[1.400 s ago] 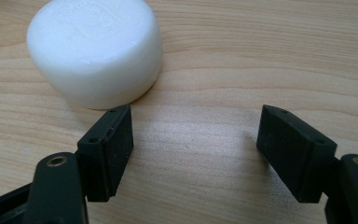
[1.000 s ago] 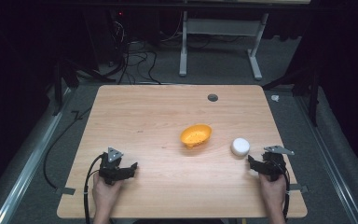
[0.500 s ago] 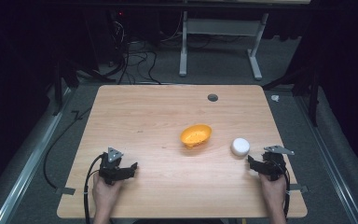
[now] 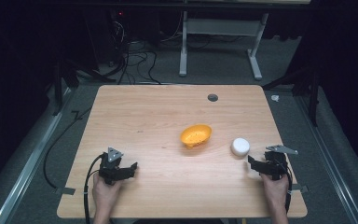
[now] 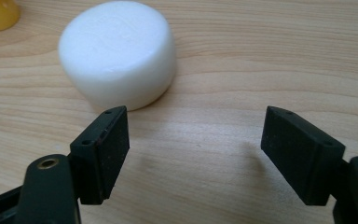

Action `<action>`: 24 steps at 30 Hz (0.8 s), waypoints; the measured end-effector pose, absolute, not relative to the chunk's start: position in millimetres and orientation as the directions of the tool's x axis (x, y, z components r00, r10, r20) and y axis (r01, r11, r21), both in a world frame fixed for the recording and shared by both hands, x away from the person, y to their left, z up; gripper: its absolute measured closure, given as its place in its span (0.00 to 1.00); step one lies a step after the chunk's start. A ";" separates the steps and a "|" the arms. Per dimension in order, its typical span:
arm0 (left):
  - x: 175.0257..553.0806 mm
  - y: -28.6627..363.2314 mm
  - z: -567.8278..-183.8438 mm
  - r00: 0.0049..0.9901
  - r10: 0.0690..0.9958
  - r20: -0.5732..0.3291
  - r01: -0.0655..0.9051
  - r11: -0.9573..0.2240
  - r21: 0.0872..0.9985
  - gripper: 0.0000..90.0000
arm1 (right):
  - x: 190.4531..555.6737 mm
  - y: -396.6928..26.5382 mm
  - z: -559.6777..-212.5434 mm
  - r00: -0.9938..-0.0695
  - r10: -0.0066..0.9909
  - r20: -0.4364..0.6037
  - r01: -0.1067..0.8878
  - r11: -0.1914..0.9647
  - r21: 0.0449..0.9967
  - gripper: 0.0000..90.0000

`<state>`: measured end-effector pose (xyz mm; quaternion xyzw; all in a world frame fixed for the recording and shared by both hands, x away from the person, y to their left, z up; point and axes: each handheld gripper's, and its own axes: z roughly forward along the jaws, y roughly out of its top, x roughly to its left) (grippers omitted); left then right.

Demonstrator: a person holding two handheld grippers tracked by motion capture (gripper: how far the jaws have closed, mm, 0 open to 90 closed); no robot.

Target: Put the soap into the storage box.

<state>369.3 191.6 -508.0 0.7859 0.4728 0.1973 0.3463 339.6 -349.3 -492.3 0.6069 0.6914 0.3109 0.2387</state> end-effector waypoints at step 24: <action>369.3 191.5 -508.0 0.474 0.880 -0.019 0.607 -0.311 0.731 0.21 | 332.0 -321.6 -481.2 -0.253 0.967 0.032 0.661 0.148 0.735 0.20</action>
